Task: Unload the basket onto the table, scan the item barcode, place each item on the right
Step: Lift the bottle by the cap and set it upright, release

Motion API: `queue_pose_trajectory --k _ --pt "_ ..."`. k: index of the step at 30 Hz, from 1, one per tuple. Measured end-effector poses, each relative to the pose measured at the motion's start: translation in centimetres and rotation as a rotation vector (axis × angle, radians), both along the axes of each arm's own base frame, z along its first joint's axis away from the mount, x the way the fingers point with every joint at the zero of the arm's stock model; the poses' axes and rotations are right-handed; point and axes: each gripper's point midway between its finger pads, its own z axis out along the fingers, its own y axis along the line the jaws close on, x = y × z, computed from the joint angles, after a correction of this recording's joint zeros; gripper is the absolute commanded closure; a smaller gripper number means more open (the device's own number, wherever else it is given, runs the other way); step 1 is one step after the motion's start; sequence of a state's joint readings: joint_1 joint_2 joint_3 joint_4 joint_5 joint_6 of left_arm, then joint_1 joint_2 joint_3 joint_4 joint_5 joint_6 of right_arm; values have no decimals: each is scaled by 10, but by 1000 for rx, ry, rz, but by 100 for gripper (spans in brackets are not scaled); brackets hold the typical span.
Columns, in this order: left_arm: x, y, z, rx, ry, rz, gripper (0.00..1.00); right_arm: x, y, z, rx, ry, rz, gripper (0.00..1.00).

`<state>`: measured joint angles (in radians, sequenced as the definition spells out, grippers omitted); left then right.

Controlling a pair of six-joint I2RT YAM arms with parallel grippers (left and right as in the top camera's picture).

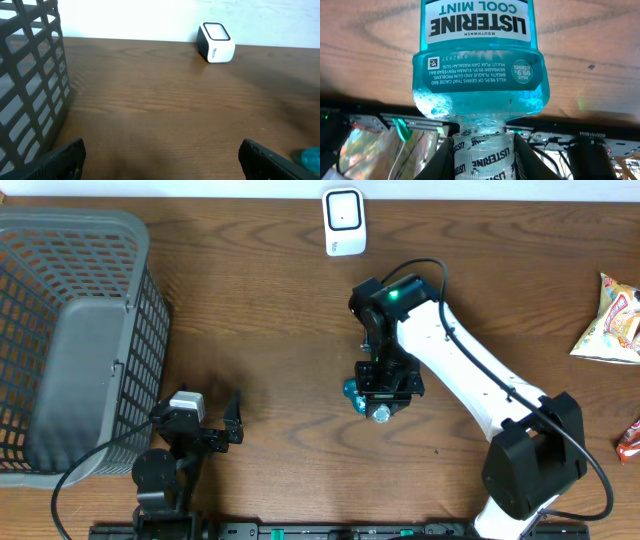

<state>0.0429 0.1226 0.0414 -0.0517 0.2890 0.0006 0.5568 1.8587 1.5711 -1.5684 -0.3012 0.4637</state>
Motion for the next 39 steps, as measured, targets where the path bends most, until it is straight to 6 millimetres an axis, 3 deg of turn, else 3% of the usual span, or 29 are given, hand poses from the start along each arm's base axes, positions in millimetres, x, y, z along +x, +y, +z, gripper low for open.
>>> queue_pose_trajectory --k 11,23,39 --pt "0 0 0 0 0 0 2 7 -7 5 58 30 -50 85" --pt "0 0 0 0 0 0 2 8 -37 19 99 134 -169 84" --pt "0 0 0 0 0 0 2 22 -52 16 41 69 -173 83"
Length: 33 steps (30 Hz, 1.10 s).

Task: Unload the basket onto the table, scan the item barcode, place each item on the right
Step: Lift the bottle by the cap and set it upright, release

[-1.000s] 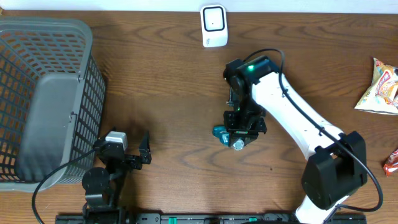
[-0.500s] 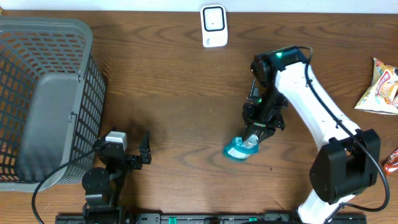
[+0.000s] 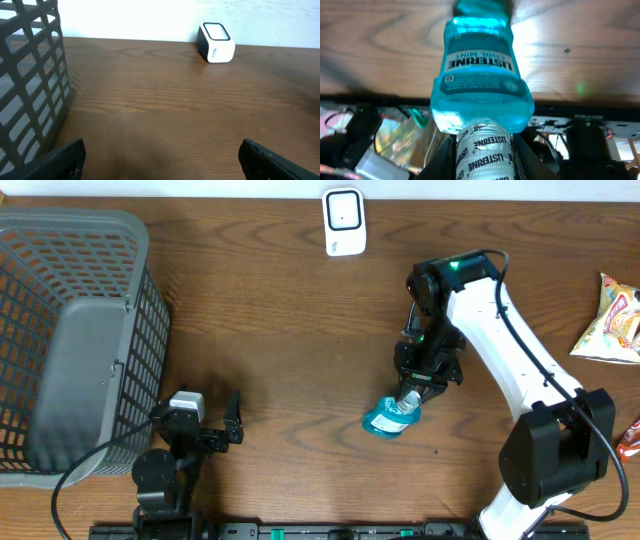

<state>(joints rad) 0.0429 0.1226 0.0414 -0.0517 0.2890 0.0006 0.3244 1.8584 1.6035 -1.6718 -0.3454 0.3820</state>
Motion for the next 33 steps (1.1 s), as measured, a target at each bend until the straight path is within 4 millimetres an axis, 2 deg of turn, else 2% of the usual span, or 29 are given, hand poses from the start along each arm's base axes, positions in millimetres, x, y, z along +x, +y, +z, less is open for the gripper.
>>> queue_pose_trajectory --k 7,12,20,33 --pt "0 0 0 0 0 0 2 7 -17 -5 -105 -43 14 87" --pt "0 0 0 0 0 0 2 12 -21 -3 -130 -69 21 87" --pt "0 0 0 0 0 0 2 48 -30 15 -210 -241 15 83" --pt "0 0 0 0 0 0 2 77 -9 13 -208 -398 45 73"
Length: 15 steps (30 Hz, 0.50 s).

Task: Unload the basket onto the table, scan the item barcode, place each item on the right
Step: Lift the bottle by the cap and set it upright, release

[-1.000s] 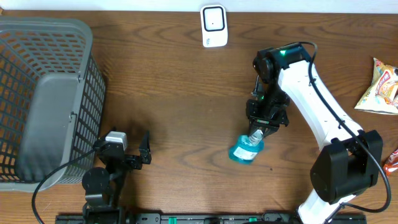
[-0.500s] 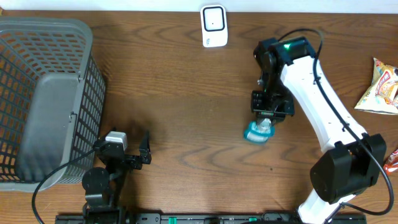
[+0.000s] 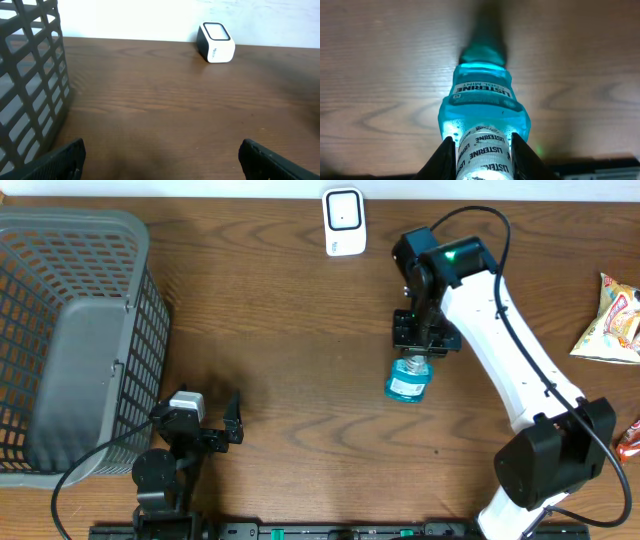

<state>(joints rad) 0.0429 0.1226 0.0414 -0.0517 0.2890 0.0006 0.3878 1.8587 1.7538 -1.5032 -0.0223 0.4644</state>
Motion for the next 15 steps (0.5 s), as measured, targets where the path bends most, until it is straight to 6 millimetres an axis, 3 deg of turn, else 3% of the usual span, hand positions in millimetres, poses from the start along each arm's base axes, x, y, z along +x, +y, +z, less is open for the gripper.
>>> queue_pose_trajectory --k 8,15 --pt "0 0 0 0 0 0 2 13 7 0 23 -57 2 67" --pt "0 0 0 0 0 0 2 14 8 0 23 -59 -2 52"
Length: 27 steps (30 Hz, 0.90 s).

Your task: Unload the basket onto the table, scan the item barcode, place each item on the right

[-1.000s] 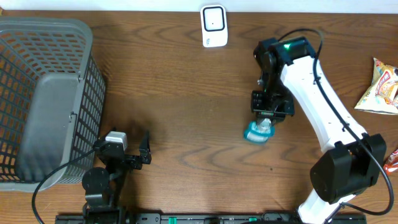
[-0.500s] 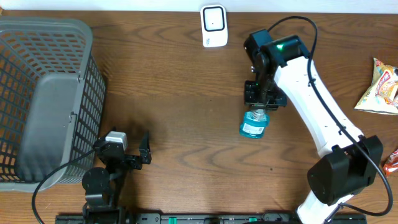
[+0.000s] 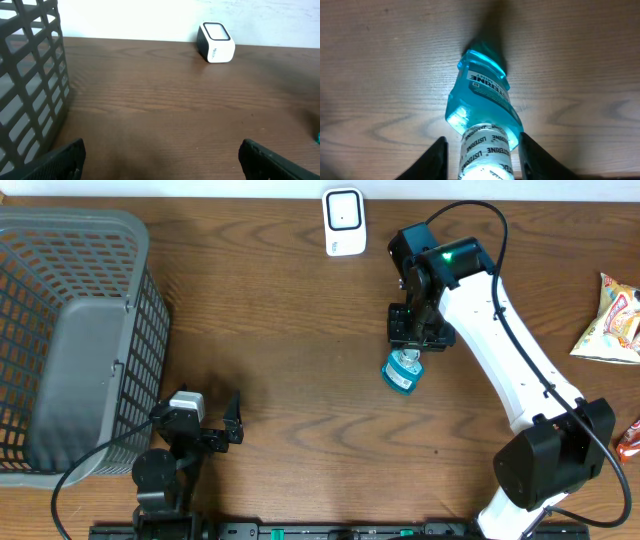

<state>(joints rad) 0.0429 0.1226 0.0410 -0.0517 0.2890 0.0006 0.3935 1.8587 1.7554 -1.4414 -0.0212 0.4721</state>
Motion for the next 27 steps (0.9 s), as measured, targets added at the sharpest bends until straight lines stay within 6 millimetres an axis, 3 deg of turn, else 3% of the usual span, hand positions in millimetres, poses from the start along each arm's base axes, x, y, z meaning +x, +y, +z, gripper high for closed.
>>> queue_pose_trajectory --k 8,12,14,15,18,20,27 --pt "0 0 0 0 0 0 2 -1 -1 7 -3 0 -5 41" --pt "0 0 0 0 0 0 2 3 0 37 13 -36 -33 24" --pt "0 0 0 0 0 0 2 4 -2 56 18 -61 -71 5" --pt "0 0 0 0 0 0 2 3 -4 68 21 -74 -107 1" --pt "0 0 0 0 0 0 2 5 -9 91 38 -118 -205 1" --pt "0 0 0 0 0 0 2 6 -11 97 43 -134 -271 1" --pt "0 0 0 0 0 0 2 3 -19 83 5 -102 -497 1"
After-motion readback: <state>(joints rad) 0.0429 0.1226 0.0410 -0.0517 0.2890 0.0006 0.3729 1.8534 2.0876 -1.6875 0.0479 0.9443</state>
